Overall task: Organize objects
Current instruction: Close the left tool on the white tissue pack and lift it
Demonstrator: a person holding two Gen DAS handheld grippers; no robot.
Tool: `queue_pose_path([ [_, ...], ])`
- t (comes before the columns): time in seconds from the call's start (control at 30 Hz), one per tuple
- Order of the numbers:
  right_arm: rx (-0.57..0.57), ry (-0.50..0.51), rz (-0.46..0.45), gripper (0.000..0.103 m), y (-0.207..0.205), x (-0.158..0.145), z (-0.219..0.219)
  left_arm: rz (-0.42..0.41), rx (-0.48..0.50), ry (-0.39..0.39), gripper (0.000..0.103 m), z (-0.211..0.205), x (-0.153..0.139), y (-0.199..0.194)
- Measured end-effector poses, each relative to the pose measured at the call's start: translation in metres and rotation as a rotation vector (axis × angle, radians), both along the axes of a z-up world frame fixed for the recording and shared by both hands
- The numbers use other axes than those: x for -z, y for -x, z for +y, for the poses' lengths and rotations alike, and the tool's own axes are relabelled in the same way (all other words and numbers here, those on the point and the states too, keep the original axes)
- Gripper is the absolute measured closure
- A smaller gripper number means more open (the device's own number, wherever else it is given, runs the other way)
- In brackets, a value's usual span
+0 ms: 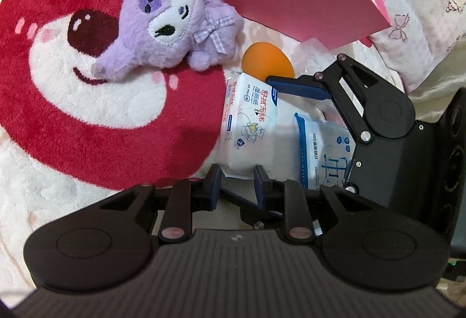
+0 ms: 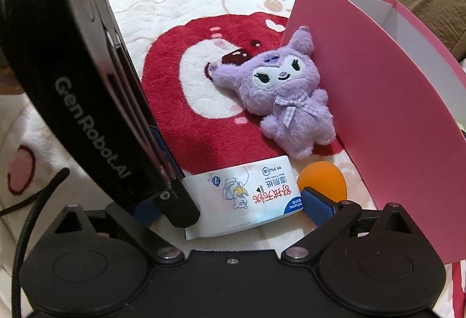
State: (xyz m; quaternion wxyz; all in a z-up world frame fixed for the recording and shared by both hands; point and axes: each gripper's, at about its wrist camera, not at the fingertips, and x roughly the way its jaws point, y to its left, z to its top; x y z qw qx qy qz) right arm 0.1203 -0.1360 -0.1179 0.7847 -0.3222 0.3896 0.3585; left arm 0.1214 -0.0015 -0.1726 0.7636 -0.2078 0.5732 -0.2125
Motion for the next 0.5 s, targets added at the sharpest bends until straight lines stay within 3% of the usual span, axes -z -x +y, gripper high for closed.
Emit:
queue_pose_path([
  [0.23,0.112,-0.032,0.033,0.007,0.001,-0.004,-0.005,-0.037,0.0,-0.005,0.079,0.0,-0.005,0.004],
  [0.5,0.269,-0.125,0.126,0.007,-0.001,-0.012,-0.014,0.006,-0.045,0.041,0.081,0.014,-0.006,0.0],
])
